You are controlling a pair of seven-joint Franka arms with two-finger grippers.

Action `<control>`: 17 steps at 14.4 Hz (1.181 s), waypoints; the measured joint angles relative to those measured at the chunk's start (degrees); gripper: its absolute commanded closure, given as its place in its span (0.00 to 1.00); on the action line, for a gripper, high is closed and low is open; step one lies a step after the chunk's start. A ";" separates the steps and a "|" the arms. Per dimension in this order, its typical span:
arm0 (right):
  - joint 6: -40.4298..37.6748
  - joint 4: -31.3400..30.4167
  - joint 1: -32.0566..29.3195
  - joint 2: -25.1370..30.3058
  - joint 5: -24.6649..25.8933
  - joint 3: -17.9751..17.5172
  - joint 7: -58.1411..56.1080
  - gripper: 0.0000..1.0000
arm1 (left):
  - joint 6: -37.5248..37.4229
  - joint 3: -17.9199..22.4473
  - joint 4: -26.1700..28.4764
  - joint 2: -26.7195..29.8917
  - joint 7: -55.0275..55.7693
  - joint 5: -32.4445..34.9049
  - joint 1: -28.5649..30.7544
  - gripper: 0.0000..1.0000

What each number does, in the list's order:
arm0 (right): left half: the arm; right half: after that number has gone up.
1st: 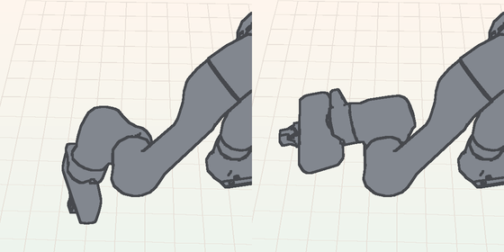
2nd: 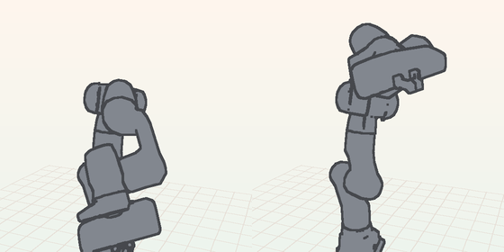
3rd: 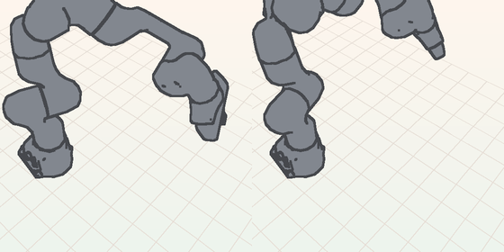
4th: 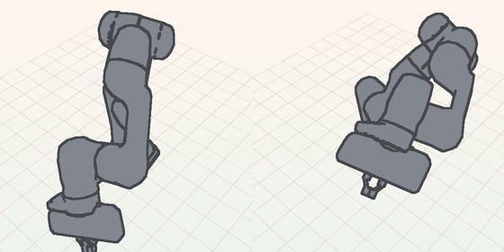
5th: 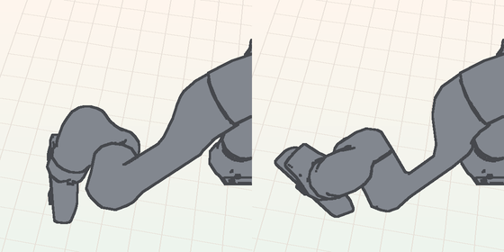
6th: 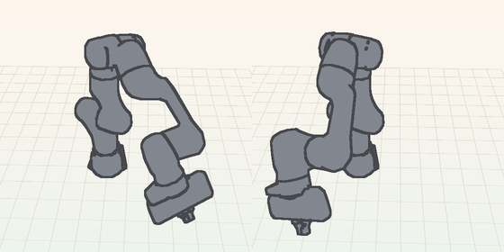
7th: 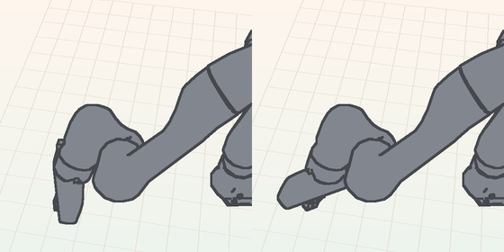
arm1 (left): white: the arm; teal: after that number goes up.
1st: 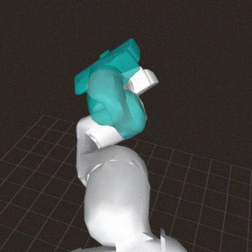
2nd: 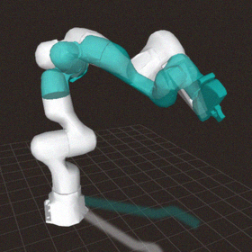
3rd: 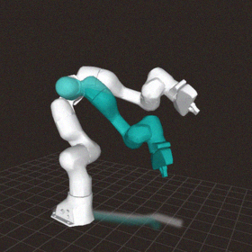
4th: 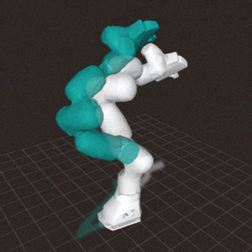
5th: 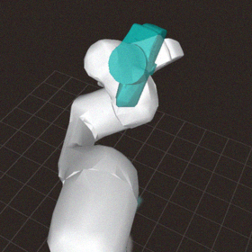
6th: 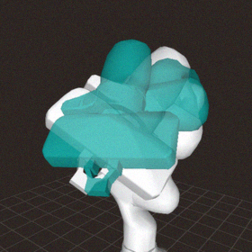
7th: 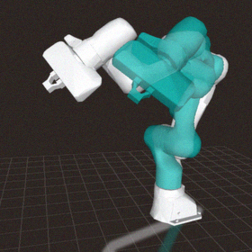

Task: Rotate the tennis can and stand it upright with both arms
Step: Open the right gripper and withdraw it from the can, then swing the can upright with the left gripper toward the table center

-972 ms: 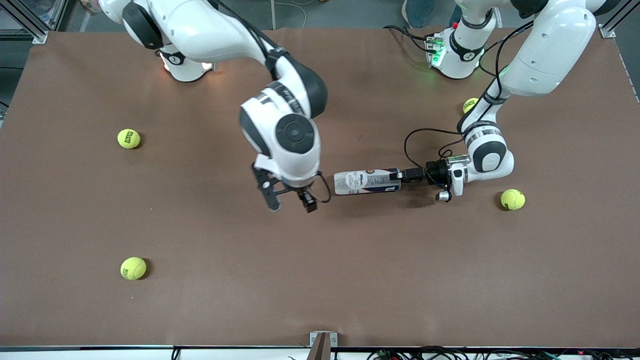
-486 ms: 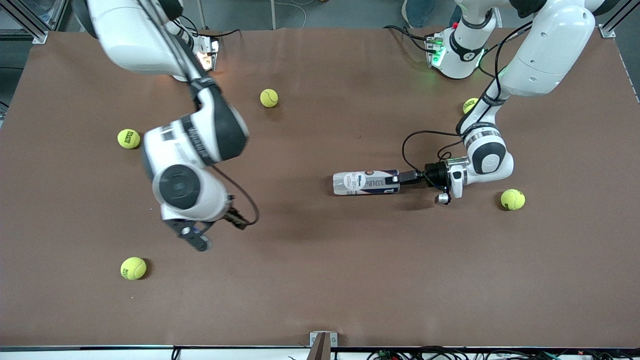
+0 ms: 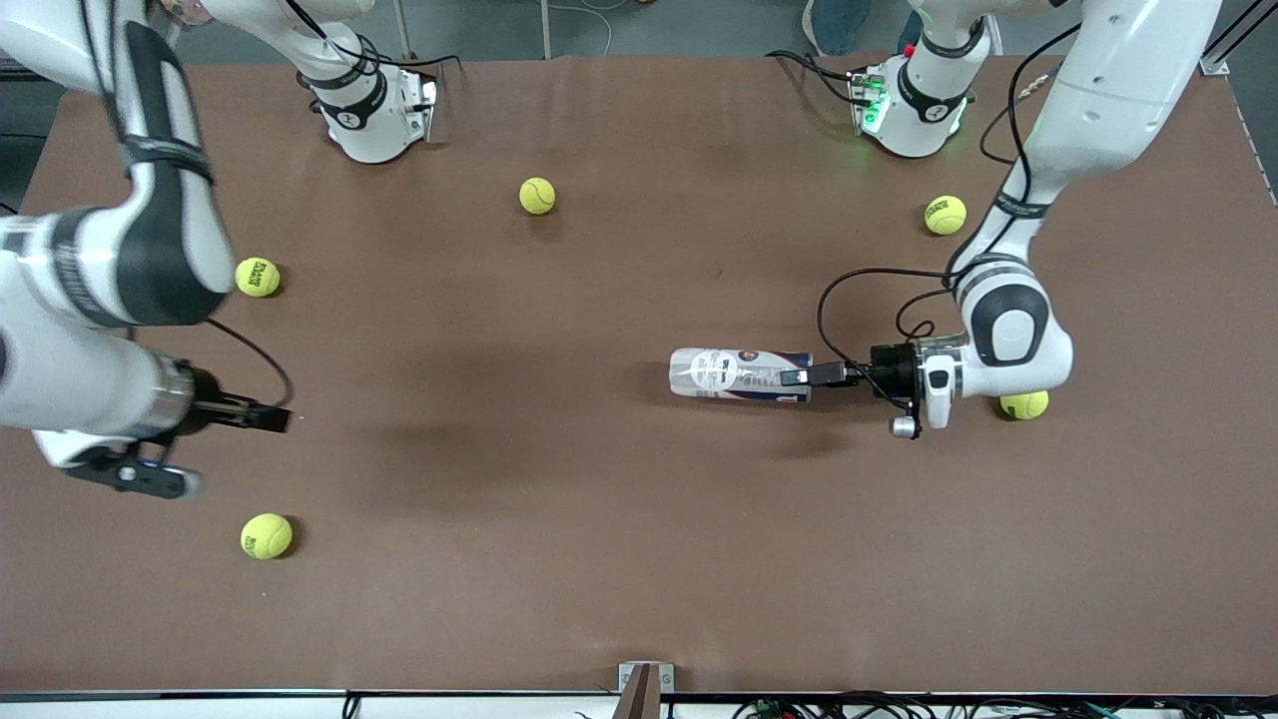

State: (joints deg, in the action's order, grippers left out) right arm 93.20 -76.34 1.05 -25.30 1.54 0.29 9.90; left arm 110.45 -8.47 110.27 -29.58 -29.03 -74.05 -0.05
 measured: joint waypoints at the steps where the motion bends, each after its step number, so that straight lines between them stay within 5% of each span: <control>1: -0.59 -0.14 -1.98 0.86 0.09 0.01 -3.59 0.00 | 0.00 -0.10 -1.79 1.16 5.56 4.77 -0.22 1.00; 11: -1.63 1.29 -6.31 3.76 0.75 -0.68 -10.24 0.00 | -0.49 -0.56 -20.53 5.96 58.23 49.08 -13.69 1.00; 17: -6.06 2.84 -6.30 4.68 0.68 -1.16 -10.75 0.00 | -1.33 -0.78 -24.61 5.94 82.51 71.71 -28.50 1.00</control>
State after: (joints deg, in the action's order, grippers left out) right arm 87.14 -73.50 -5.25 -20.62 2.22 -0.87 -0.85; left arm 109.12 -9.25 85.66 -23.63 53.48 -2.34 -28.55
